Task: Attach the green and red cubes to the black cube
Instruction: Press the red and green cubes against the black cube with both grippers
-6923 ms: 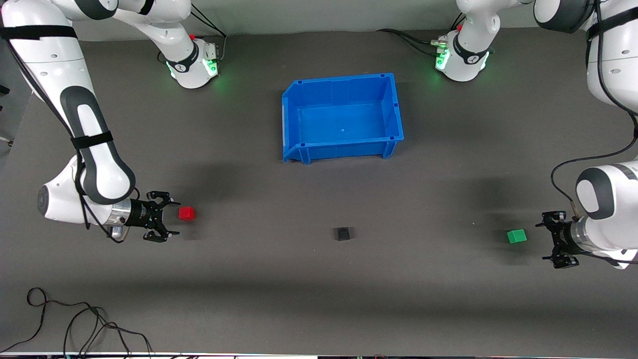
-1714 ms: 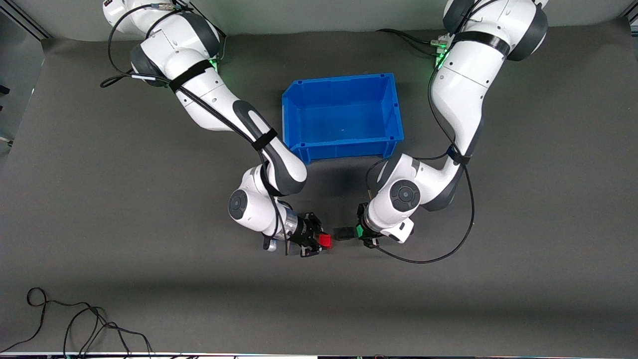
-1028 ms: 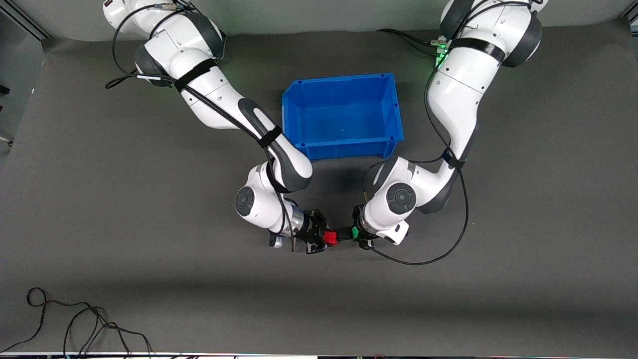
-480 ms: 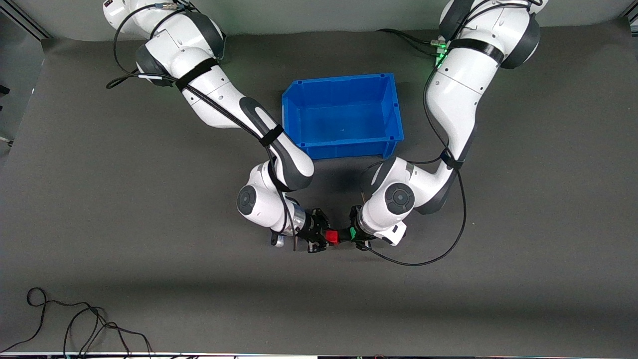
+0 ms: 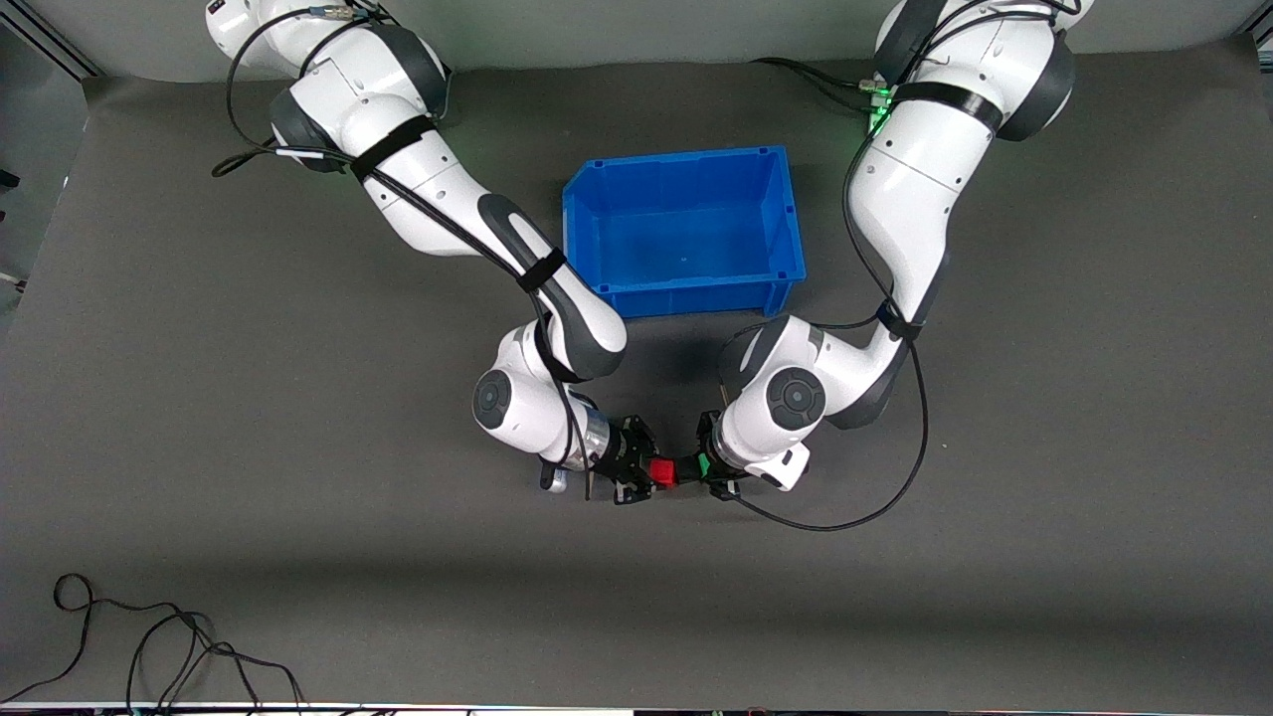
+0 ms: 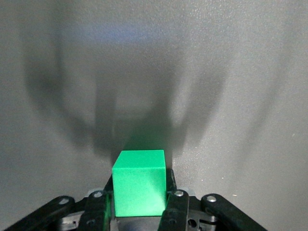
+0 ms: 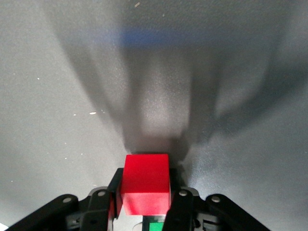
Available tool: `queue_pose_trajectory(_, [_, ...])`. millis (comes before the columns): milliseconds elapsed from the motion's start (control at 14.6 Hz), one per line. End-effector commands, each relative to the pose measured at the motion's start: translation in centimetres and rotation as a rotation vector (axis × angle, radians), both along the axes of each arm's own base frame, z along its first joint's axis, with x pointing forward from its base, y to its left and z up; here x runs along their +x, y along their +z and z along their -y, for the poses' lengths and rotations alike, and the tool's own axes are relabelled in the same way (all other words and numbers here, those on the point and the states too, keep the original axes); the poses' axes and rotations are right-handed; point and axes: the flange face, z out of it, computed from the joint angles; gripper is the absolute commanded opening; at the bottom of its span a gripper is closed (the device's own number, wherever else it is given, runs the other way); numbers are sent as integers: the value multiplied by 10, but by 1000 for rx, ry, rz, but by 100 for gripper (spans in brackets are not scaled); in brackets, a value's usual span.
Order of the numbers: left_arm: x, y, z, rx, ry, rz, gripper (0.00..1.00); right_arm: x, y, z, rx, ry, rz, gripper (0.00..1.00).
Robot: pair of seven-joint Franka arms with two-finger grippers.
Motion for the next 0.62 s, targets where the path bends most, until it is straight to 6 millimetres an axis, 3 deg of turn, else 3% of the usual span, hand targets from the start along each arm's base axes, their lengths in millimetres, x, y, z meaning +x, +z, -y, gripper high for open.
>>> queue_pose_trajectory(0, [1, -1, 11, -17, 20, 1, 23, -1, 1, -11, 24, -23, -3, 15])
queue_pose_trajectory(137, [2, 0, 13, -24, 23, 18, 40, -1, 0, -10, 22, -23, -4, 25])
queue_pose_trajectory(343, [1, 1, 15, -24, 19, 23, 55, -2, -1, -11, 24, -25, -7, 60])
queue_pose_trajectory(411, [0, 3, 16, -24, 16, 25, 61, -1, -1, -10, 24, -26, -7, 67])
queue_pose_trajectory(548, [1, 4, 16, -24, 15, 27, 70, -1, 0, -10, 25, -26, -6, 70])
